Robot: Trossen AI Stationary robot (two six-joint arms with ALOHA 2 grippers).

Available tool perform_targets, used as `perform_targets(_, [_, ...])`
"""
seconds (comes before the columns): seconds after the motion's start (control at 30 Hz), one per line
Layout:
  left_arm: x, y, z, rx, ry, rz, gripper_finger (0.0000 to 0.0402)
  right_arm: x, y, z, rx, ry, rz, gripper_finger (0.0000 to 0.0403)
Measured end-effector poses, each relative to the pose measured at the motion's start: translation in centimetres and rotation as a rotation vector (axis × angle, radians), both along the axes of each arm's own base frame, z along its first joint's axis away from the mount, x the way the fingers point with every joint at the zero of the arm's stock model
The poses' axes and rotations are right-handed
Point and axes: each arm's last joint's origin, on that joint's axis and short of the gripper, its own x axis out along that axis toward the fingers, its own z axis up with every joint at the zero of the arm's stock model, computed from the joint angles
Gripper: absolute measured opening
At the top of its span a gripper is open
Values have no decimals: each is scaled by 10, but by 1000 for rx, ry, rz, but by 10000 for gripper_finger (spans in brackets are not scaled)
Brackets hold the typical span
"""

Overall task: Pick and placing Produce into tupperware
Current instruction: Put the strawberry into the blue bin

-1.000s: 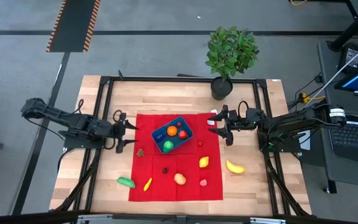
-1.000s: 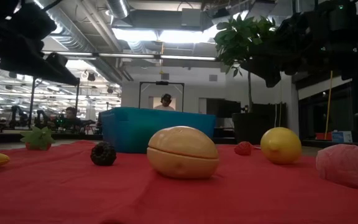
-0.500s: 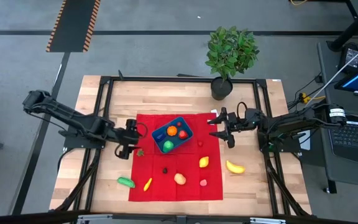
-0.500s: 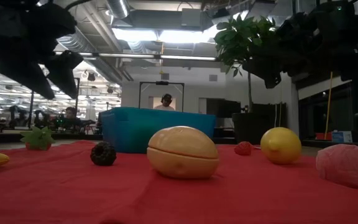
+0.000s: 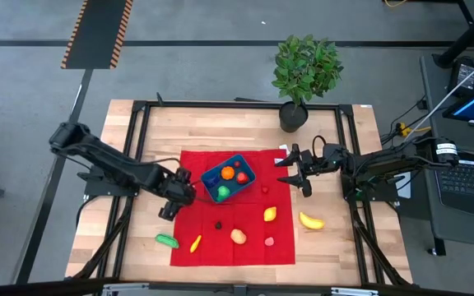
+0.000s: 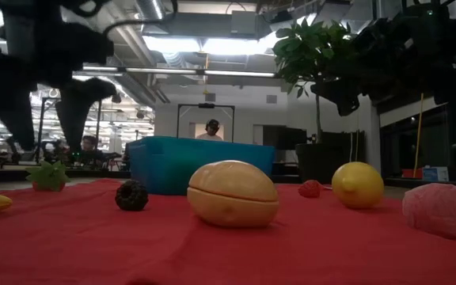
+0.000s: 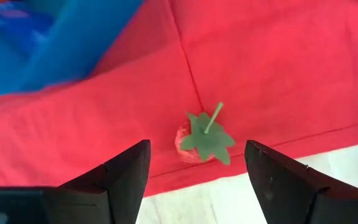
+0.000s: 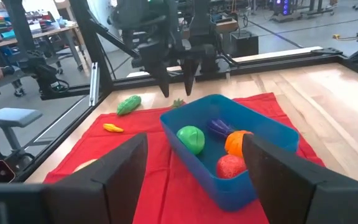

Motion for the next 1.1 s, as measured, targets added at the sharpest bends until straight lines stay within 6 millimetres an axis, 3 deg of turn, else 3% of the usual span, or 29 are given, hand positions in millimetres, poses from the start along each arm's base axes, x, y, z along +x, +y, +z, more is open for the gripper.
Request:
perform_targets(0.47, [11, -5, -33, 17, 139, -8, 254, 0, 0, -2, 3, 23, 0, 264])
perform_targets(1.1, [13, -5, -33, 10, 121, -4, 238, 0, 0, -3, 6, 32, -1, 264])
